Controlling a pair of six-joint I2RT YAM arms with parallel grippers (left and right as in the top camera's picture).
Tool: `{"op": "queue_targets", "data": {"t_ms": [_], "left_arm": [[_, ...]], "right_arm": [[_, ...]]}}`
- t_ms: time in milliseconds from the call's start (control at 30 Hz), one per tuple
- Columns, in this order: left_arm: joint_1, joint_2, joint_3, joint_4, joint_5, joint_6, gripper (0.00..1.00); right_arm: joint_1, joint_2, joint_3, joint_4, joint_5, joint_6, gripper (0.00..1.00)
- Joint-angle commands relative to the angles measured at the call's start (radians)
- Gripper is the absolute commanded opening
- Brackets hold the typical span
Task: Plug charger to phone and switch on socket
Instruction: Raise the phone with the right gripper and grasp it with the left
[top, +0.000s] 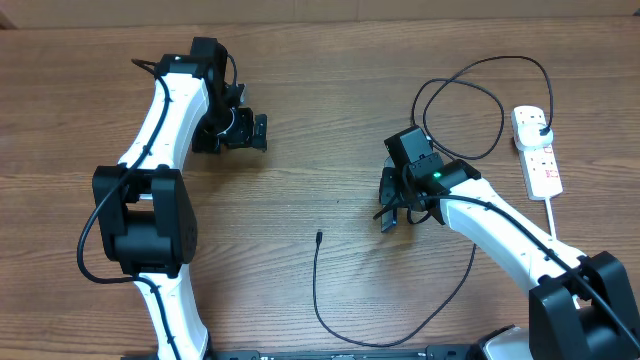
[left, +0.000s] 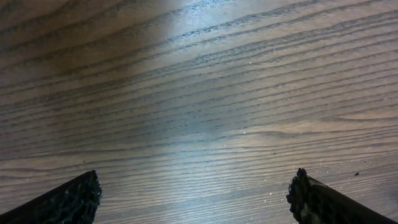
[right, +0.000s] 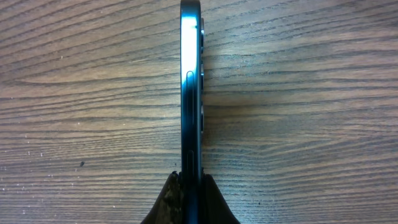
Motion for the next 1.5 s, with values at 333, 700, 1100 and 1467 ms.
{"op": "queue_targets", "data": {"t_ms": [333,700,1100,1467], "left_arm": [[0.002,-0.018,0.022,-0.038,0.644,0.278,0.99],[0.024,-0.051,0.022,-0.002,1.205,0.328,0.99],[-0.013,-0.052,0.023,-0.044,1.399,0.452,0.84],[-0.107,-0.107,0.023,-0.055,1.399,0.454,0.75]], "right_arm": [[-0.004,-0.081,0.013,-0.048,-0.079,-0.026,0.04],[-0.102,-0.378,0.022,-0.04,-0.463,-0.089,0.04],[-0.217,-0.395,0.021,0.24,-0.966,-0.078,0.04],[-0.217,-0.301,0.021,0.481,-0.921,0.063,0.04]]}}
